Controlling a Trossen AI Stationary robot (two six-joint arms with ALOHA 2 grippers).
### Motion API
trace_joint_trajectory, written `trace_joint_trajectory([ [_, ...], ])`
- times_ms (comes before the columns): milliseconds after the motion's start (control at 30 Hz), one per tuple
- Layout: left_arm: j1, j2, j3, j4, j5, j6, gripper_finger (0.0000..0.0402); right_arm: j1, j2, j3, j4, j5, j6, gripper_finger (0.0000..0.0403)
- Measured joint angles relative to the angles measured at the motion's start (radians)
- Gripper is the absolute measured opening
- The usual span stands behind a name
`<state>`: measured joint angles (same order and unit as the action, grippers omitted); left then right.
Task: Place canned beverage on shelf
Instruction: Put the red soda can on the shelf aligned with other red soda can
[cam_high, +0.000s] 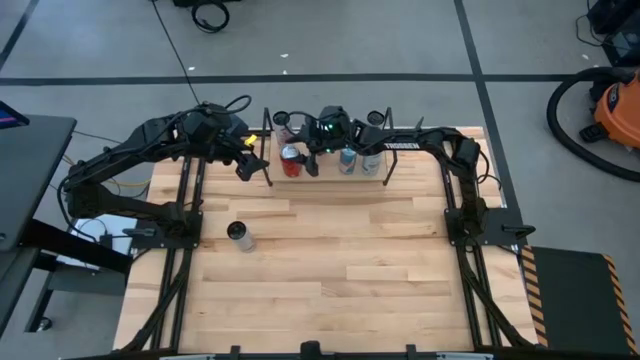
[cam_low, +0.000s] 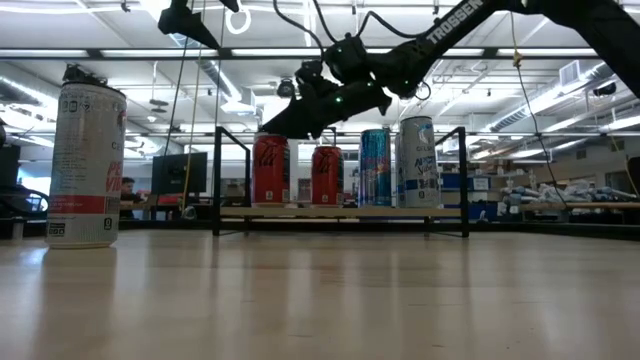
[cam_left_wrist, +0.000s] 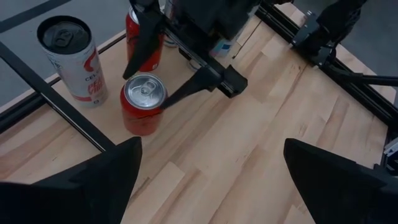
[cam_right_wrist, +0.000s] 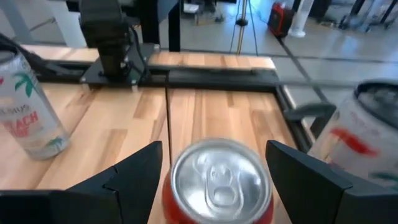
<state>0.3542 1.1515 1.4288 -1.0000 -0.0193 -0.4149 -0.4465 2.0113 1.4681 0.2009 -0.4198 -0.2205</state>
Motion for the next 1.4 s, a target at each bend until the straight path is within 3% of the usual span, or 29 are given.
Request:
trace_joint_trajectory([
  [767, 0.0, 0.0, 0.0, 0.0, 0.0, 0.0, 0.0394, 0.006, 0.0, 0.0, -0.065, 0.034, 0.009, 0.0295],
  [1067, 0.0, 0.0, 0.0, 0.0, 0.0, 0.0, 0.0394, -0.005, -0.002, 0.002, -0.085, 0.035, 0.041, 0.0254],
  [1400, 0.0, 0.0, 0.0, 0.0, 0.0, 0.001, 0.0394, -0.025, -0.019, 0.003, -0.153, 0.007, 0.059, 0.0266],
])
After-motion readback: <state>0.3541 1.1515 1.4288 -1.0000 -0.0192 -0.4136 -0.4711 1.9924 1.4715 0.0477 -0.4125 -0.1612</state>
